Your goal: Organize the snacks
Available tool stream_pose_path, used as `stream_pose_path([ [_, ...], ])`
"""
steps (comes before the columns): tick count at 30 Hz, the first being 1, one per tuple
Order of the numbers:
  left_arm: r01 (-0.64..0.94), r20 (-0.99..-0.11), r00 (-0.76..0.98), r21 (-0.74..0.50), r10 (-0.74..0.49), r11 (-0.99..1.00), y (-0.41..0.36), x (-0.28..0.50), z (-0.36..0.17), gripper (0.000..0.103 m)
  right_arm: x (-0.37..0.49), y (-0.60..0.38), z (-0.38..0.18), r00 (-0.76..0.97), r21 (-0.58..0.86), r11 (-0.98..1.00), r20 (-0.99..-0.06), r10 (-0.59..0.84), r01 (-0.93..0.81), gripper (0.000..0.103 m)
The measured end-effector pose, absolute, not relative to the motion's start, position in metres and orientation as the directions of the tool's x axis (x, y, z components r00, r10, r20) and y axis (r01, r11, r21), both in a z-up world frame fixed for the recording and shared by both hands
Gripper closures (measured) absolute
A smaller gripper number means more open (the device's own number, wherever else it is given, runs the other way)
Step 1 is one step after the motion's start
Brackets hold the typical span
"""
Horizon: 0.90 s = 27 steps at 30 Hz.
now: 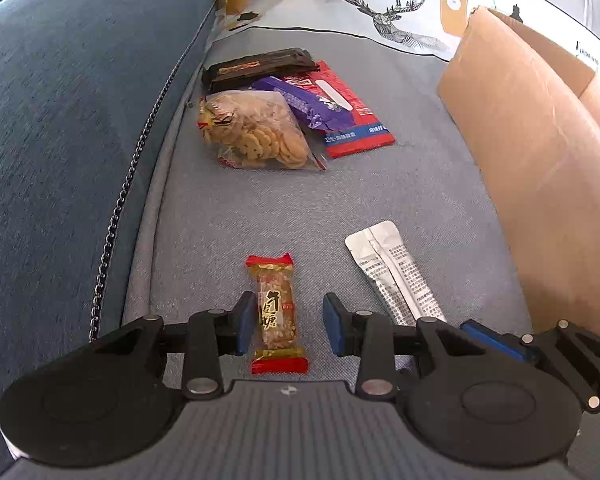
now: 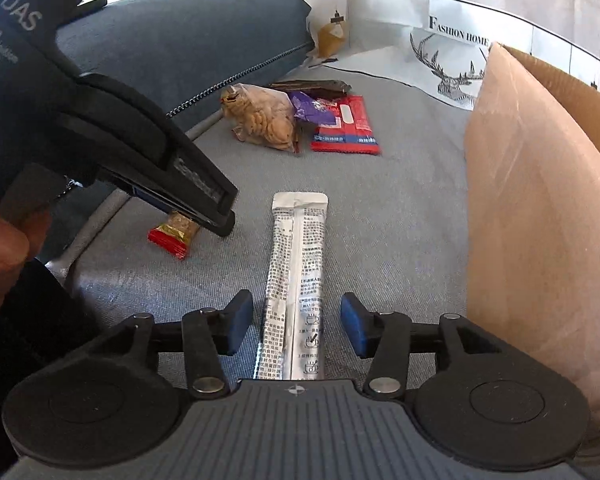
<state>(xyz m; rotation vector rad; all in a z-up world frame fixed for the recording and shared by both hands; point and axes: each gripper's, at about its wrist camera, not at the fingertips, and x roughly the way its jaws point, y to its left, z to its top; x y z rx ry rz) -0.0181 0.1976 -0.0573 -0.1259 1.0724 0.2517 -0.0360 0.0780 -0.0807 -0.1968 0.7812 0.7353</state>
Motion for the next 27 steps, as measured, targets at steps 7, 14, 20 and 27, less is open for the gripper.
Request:
stream_pose_path([
  [7,-0.27,-0.88,0.453,0.015,0.141,0.963,0.198,-0.019,-0.057,0.064,-0.036,0.077,-0.081,0.485,0.099,0.739,-0.695,0.53,-0.666,0.055],
  [14,-0.268,-0.878,0.459,0.01,0.137,0.963,0.199,-0.019,-0.056,0.082,-0.036,0.075,-0.08,0.495,0.096,0.742,-0.687,0.532,-0.663,0.074],
  [20,-0.269,-0.871,0.472,0.005,0.136,0.963,0.199,-0.021,-0.055,0.084,-0.038,0.071,-0.077,0.507,0.103,0.752,-0.678,0.532,-0.651,0.078],
  [27,-0.274,-0.851,0.509,-0.021,0.127,0.961,0.2,-0.027,-0.048,0.084,-0.04,0.066,-0.069,0.527,0.112,0.755,-0.65,0.547,-0.645,0.079],
])
